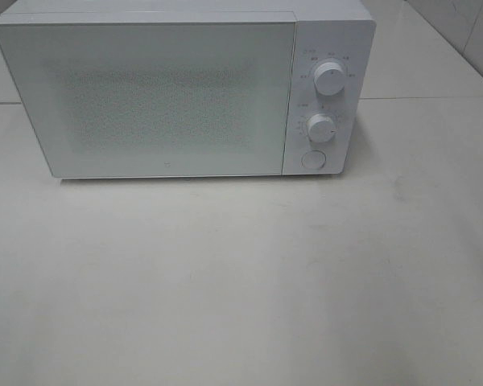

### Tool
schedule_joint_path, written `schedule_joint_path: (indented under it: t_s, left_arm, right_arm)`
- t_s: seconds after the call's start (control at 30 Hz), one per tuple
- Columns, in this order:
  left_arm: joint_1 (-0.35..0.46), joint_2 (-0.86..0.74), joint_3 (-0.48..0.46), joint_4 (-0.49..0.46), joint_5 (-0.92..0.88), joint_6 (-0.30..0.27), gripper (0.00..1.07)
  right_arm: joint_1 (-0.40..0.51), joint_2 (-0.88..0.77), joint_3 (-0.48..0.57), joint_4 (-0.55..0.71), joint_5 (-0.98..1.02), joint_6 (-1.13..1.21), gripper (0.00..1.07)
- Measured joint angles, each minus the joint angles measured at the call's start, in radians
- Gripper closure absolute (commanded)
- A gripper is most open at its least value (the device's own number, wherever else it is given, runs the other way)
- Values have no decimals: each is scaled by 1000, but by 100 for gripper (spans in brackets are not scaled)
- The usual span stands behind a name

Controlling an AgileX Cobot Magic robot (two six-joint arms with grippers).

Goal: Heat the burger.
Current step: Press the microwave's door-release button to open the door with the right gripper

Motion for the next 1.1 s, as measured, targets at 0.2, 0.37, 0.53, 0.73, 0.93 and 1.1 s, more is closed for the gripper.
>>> schedule_joint_path:
  t_s: [0.2,0.37,0.53,0.73,0.93,1.1]
  left_arm:
    - [0,0,0,0,0,0,9]
    - [0,0,0,0,0,0,9]
    - [0,0,0,0,0,0,9]
    - [0,0,0,0,0,0,9]
    - [0,0,0,0,0,0,9]
    - [0,0,0,0,0,0,9]
  right_arm:
    - [0,105,0,0,-121,6,35]
    - [0,223,6,0,-268,32,35]
    - [0,286,76,0,-463,43,35]
    - [0,380,205,39,-808,43,35]
    - [22,470,269,132,-978,29,35]
    - [131,557,304,236,-1094,-46,35]
